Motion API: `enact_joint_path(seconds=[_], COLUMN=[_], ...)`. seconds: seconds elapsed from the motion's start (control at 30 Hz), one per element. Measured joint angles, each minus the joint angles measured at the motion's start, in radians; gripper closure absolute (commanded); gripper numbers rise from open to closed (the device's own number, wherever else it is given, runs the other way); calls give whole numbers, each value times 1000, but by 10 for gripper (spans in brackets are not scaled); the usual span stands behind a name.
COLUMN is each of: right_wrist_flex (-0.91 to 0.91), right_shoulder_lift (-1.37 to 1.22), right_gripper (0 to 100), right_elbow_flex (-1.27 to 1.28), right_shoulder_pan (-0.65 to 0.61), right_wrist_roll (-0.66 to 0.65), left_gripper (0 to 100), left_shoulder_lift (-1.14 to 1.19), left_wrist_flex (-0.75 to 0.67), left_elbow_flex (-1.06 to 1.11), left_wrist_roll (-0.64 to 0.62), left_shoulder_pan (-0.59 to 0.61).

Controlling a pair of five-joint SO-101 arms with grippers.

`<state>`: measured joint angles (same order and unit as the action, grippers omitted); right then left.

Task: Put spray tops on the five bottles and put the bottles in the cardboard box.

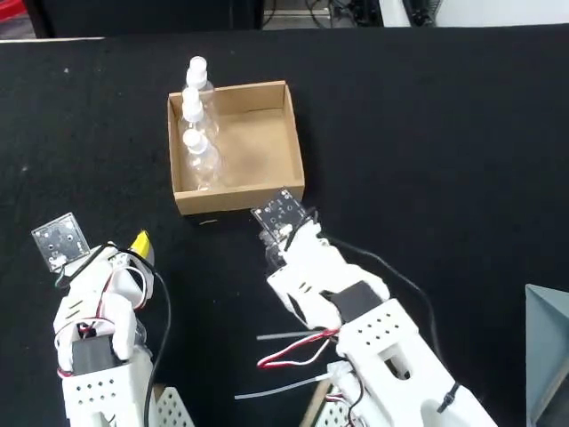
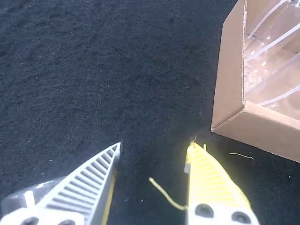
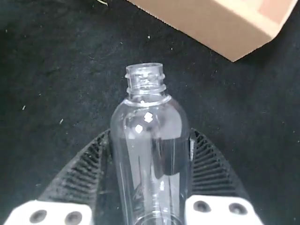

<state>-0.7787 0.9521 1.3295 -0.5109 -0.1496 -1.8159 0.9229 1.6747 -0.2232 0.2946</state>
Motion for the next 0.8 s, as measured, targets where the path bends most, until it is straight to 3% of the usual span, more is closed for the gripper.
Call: enact_joint_path(seconds=[0.23, 0.5, 0.8], right_wrist_flex=[-58, -77, -77], right_shoulder_lift=[0, 173, 436], right_gripper=[865, 865, 868], right_elbow_flex=[-54, -68, -38], right_shoulder_pan=[8, 206, 319], right_wrist_roll=[0, 2, 2], left_gripper=[788, 790, 791], left_shoulder_lift=[0, 0, 0], left_wrist_flex=[0, 0, -12], left_elbow_flex=[0, 0, 0], left_wrist_roll=[0, 8, 190], left_shoulder_pan=[0, -3, -75])
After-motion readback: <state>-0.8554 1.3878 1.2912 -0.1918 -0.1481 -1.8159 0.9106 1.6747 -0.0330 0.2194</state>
